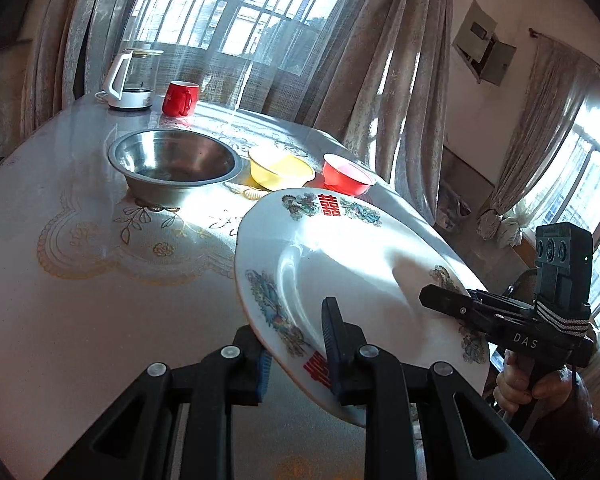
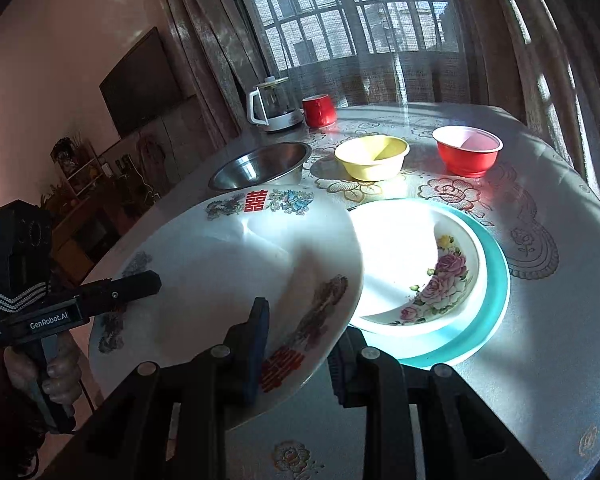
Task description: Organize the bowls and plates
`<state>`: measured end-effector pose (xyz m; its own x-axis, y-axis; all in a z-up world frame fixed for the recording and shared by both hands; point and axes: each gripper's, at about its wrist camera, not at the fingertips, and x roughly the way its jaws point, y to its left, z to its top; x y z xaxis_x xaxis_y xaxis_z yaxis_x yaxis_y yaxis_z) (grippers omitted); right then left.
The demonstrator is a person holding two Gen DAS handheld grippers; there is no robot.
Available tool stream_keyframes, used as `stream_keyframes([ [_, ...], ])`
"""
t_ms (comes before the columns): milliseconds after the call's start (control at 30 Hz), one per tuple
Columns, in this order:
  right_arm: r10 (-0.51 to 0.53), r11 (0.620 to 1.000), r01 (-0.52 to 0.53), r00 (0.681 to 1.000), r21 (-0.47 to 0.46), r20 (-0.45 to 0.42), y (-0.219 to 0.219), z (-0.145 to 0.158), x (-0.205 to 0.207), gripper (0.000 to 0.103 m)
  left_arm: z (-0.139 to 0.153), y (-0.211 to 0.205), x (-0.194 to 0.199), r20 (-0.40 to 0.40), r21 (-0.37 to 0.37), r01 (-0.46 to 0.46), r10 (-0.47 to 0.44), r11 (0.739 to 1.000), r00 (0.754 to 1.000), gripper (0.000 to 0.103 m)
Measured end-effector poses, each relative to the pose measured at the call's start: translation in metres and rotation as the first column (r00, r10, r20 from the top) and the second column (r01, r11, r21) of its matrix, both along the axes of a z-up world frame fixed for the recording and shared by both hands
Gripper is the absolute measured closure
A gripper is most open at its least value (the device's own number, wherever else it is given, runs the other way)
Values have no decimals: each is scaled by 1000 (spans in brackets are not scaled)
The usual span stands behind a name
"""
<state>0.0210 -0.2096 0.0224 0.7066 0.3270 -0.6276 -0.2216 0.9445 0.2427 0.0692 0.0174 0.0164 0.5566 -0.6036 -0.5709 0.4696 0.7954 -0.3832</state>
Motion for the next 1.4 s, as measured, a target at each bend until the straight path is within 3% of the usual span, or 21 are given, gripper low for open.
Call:
stream_keyframes([
  [267,-144,989,143,989,-33,-32,-57,-1,33,76,-7,-73,55,-43,25,83,-82,996,996,78],
  [467,-200,979,197,977,-49,-79,-80,-19,49,76,-27,-102,80,-99,64,87,-80,994,992,78],
  [633,-220,975,216,970,-49,-104,-86,-36,57,76,-39,-107,86,-109,93,72,-62,993,992,78],
  [1133,-249,967,243,965,-77,-79,-81,-38,57,74,-33,-109,78,-93,152,17,-3,988,996,77],
  [1400,-266,963,260,960,-72,-90,-80,-35,52,73,-24,-97,73,-67,177,-42,54,983,996,67],
])
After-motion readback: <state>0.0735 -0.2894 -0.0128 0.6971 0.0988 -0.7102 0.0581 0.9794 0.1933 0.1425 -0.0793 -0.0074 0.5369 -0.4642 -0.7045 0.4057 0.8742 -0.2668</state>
